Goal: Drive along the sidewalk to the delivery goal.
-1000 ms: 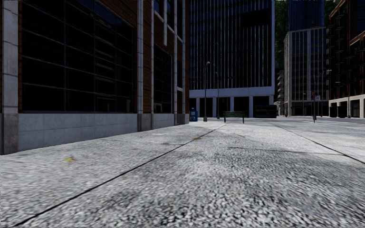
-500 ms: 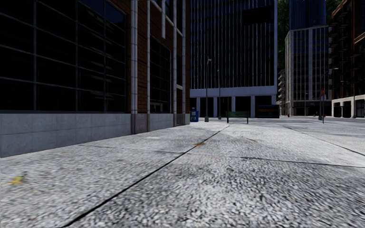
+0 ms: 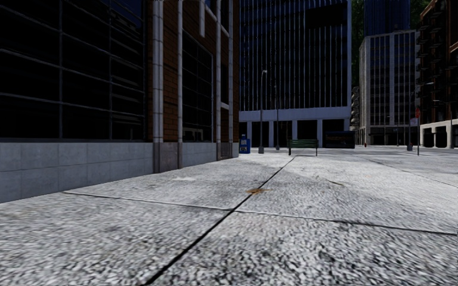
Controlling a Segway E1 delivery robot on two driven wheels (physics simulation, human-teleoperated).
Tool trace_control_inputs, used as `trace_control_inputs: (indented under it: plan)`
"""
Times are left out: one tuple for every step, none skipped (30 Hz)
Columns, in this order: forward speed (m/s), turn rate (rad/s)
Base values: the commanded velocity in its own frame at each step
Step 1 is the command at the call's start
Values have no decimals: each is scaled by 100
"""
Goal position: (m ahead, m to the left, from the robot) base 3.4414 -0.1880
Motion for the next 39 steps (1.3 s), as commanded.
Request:
trace_control_inputs:
  plan:
    - [200, 0]
    - [200, 0]
    - [200, 0]
    - [200, 0]
    - [200, 0]
    - [200, 0]
    - [200, 0]
    - [200, 0]
    - [200, 0]
    - [200, 0]
    - [200, 0]
    - [200, 0]
    - [200, 0]
    - [200, -10]
    - [200, -22]
    - [200, -22]
    - [200, -27]
    - [200, -28]
    - [200, -25]
    - [200, 0]
    - [200, 0]
    - [200, 0]
    - [200, 0]
    - [200, 0]
    - [200, 0]
    - [200, 0]
    - [200, -4]
    - [193, -34]
    - [177, -52]
    - [171, -58]
    - [169, -59]
    - [169, -59]
    - [169, -59]
    - [168, -59]
    - [168, -59]
    - [168, -59]
    - [168, -59]
    - [168, -59]
    - [168, -58]
